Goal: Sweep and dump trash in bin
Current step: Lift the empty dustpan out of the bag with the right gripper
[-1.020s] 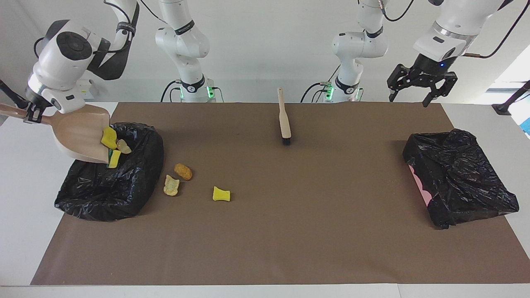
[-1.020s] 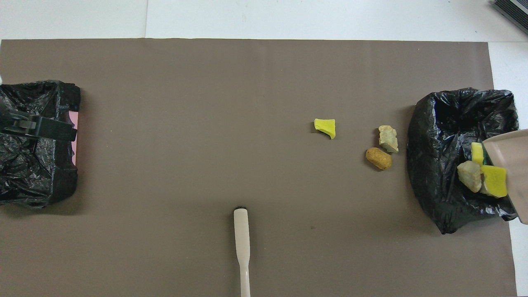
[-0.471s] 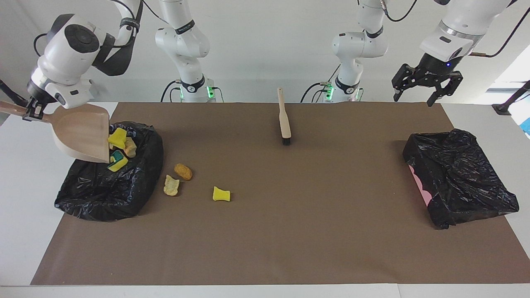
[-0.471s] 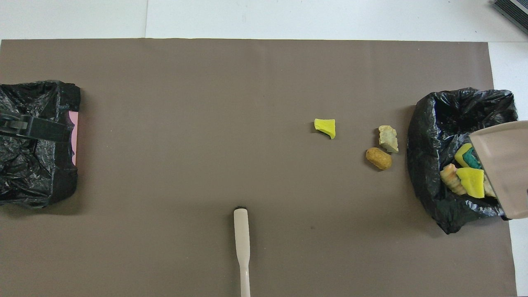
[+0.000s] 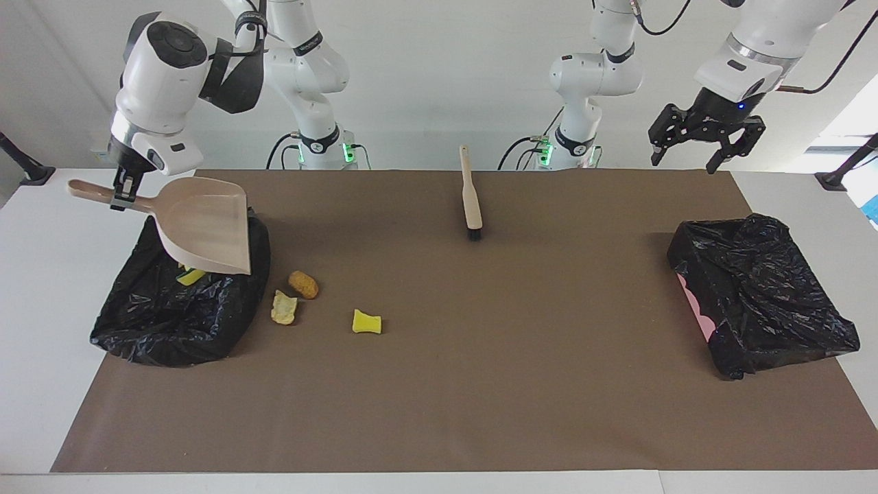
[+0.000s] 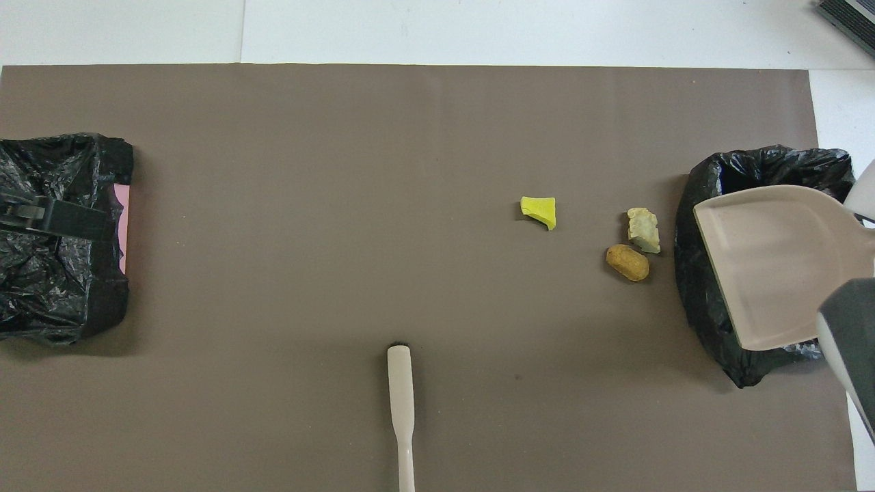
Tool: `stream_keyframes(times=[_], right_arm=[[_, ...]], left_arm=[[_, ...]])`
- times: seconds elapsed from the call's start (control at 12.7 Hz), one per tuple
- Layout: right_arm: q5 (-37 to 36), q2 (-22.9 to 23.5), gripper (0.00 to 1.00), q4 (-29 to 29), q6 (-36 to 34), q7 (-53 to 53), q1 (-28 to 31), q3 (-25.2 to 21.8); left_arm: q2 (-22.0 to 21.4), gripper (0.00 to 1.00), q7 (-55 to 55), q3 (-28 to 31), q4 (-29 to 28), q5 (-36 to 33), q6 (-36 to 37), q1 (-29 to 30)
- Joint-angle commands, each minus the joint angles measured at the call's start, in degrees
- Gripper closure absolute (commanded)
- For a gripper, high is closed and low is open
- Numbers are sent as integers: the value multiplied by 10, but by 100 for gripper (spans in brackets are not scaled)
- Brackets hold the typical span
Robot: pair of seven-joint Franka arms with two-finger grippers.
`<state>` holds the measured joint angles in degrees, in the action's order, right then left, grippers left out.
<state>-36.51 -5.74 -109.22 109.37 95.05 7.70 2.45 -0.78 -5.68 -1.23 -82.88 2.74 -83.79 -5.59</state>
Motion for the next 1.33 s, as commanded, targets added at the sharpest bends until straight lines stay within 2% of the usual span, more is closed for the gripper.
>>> stream_keyframes(times=[0.0,0.08,0.24,0.71,1.1,1.26], right_arm=[[67,5,100,1,-2,-16,-8,2],[101,10,100,-1,-2,-31,-20,5],[121,25,100,-5,-3,-105,-59,5],[242,114,100,1,31,-331,-143,5],[353,194,100,45,36,-639,-222,5],[362,212,100,65,36,-756,-249,5]], left_arm=[[-13,0,-3,-6,-11,-11,15,8],[-14,0,-2,-5,-11,-11,15,8],[-14,0,0,-4,-11,-11,16,8],[-13,0,1,-4,-11,-11,14,8],[-13,0,2,-4,-11,-11,12,8],[-13,0,1,-4,-11,-11,13,8]])
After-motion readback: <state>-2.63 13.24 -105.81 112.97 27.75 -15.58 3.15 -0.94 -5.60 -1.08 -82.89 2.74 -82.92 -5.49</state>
